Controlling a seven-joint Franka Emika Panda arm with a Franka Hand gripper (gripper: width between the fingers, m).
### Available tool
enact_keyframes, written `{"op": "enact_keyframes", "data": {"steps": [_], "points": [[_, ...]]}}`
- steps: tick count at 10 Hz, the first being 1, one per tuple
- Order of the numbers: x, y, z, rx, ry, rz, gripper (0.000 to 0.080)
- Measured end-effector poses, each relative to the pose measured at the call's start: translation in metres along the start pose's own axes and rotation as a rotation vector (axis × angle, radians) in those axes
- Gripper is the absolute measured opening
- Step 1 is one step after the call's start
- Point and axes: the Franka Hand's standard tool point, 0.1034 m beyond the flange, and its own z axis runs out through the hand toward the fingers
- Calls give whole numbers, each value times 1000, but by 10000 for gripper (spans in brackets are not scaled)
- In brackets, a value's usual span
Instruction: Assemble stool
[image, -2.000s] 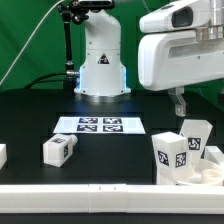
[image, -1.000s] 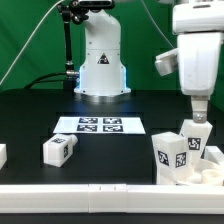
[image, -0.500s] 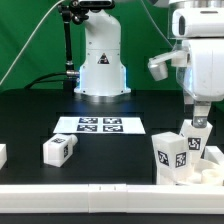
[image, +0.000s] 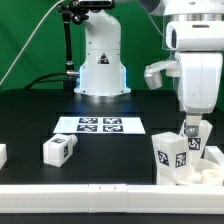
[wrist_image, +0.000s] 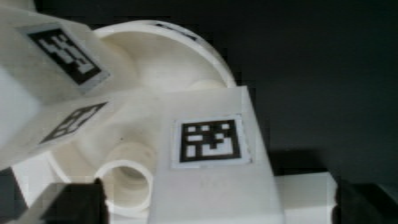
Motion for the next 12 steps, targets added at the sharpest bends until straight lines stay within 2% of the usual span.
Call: {"op": "enact_keyframes", "data": {"steps": [2, 3, 4, 8, 10, 12], "points": [[0, 0, 0, 0, 0, 1, 390], [0, 0, 0, 0, 0, 9, 390], [0, 0, 0, 0, 0, 45, 334], [-1, 0, 0, 1, 0, 279, 334], [-5, -2, 1, 33, -12, 530, 334], [-5, -2, 2, 27, -5, 725, 337]]}}
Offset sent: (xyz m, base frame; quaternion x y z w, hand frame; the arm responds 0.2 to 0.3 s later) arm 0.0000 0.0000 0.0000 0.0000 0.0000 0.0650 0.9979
